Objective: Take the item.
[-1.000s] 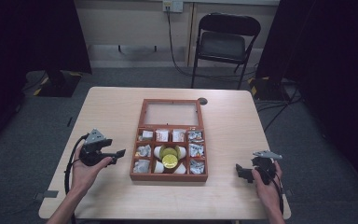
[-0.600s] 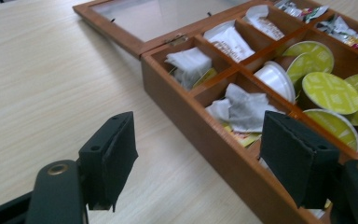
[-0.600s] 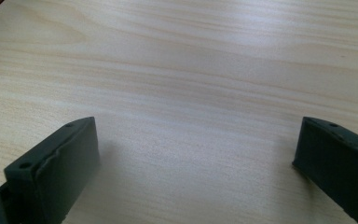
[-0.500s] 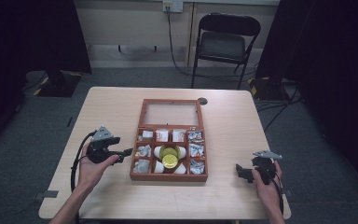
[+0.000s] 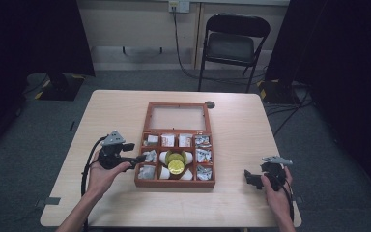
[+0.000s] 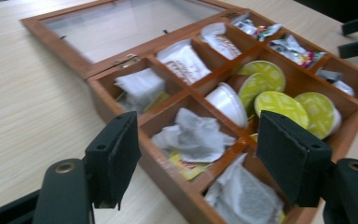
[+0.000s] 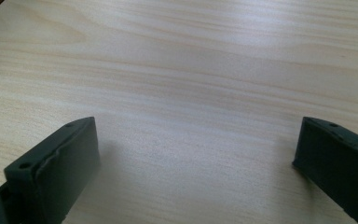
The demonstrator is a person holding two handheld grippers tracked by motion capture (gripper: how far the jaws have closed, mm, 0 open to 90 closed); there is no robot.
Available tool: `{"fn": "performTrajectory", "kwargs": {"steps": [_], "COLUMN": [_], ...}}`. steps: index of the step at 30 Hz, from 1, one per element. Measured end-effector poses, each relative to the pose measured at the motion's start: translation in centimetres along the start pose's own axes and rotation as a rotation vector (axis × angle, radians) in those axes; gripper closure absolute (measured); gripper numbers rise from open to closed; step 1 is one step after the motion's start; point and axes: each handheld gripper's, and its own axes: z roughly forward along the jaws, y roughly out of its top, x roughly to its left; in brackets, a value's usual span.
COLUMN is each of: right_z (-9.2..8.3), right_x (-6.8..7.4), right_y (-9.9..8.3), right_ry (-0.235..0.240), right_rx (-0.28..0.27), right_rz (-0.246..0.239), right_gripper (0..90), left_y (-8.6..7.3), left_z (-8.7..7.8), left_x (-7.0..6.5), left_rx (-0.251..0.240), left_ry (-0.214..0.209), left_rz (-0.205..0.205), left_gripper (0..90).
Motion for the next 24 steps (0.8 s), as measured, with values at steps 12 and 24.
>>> {"fn": "performTrajectory", "kwargs": {"steps": [12,24], "right_z": [0.0,0.0], "right_x": [0.0,0.0], "right_y": [0.0,0.0], "right_ry": [0.000,0.000], "right_rx": [0.000,0.000], "right_rz": [0.000,0.000], "right_gripper": [0.0,0.0], "left_y": [2.1,3.2], "left_z": [1.9,3.1], "left_x": [-2.5,-4.0], "left_rx": [-0.006,0.001], "left_ry": [-0.046,-0.073], "left_rz": [0.068,0.097], "left_gripper": [32.9,33.9]}}
